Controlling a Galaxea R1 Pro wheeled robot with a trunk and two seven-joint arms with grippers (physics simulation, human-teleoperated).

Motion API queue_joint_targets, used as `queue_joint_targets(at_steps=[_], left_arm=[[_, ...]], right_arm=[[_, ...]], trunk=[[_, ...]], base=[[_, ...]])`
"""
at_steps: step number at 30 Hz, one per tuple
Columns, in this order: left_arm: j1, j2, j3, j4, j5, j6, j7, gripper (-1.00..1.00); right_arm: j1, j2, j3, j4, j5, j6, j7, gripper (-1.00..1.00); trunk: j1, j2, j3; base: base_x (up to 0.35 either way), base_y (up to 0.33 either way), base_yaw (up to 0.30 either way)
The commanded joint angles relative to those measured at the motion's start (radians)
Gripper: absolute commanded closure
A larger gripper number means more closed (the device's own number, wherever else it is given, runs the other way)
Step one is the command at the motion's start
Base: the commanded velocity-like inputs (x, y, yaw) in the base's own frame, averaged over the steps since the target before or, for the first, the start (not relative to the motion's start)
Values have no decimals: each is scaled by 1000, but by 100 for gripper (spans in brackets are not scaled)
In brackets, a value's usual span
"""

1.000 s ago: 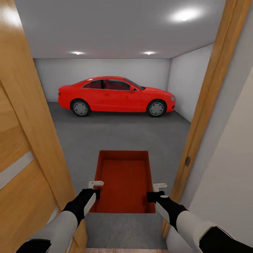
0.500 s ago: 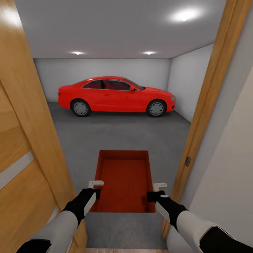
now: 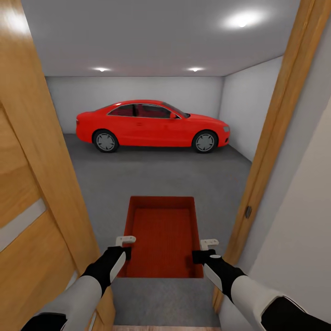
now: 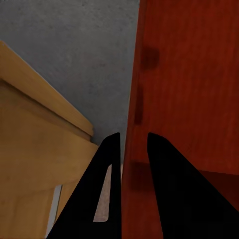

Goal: Move the two storage containers from the living room to the garage. In the garage, place one container on the floor and stack the other container on top of it (either order is fine).

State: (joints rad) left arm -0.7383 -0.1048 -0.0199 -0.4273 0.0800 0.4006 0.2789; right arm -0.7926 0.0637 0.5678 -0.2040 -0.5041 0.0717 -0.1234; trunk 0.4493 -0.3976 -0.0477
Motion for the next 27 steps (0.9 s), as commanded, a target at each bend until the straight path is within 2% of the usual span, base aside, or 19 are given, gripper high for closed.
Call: queue_joint_targets(at_steps=[1,27], left_arm=[[-1,11,-3,-40,15,1,6,100],[-1,11,-3,-39,15,0,7,100]], right_arm=[[0,-24,9,46,-29,7,-5,100],[0,-24,9,46,-30,7,-5,100]], trunk=[[1,-2,-2],[1,-2,-2]], base=[[15,28,0],[7,2,0]])
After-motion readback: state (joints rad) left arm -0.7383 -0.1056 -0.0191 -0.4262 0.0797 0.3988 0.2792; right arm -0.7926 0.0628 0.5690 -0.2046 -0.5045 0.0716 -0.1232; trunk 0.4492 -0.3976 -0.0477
